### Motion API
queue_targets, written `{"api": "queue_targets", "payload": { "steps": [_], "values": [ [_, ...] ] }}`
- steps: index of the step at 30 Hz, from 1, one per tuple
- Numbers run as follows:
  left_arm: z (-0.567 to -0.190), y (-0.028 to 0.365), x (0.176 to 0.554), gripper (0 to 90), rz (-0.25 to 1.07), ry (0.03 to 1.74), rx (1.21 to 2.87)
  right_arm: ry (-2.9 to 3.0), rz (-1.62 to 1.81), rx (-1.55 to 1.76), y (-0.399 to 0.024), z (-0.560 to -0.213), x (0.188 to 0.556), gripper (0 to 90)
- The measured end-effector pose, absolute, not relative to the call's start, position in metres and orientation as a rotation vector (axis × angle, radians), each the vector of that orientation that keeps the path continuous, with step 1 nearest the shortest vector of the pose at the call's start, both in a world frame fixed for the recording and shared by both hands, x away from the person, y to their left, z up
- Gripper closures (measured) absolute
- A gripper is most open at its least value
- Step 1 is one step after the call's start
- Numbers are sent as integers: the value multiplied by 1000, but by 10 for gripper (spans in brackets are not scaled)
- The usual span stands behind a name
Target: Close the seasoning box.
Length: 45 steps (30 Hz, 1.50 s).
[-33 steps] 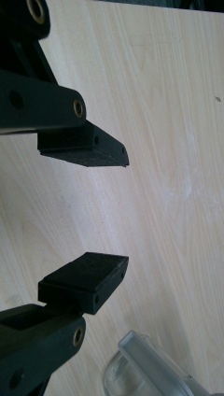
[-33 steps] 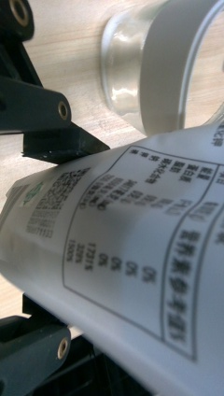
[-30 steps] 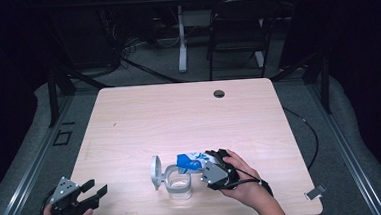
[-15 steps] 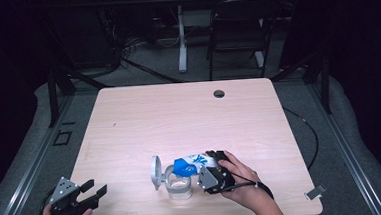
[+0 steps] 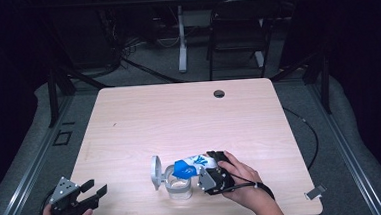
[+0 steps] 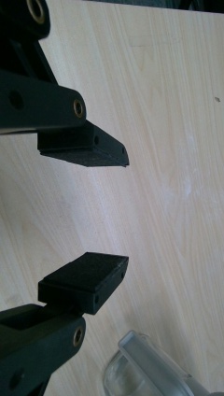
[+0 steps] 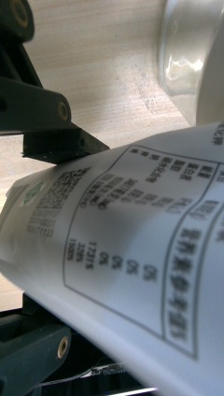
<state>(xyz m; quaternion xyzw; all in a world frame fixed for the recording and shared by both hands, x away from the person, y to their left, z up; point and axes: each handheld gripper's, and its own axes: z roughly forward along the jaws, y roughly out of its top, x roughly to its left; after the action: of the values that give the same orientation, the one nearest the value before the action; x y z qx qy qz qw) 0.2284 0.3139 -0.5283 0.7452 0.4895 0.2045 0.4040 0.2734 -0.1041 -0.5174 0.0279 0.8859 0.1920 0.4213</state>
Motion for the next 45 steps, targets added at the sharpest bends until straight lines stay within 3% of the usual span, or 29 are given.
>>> {"api": "queue_targets", "payload": {
  "steps": [45],
  "values": [
    [-526, 317, 229, 455, 509, 1222, 1865, 2246, 213, -73, -93, -501, 274, 428]
  ]
}}
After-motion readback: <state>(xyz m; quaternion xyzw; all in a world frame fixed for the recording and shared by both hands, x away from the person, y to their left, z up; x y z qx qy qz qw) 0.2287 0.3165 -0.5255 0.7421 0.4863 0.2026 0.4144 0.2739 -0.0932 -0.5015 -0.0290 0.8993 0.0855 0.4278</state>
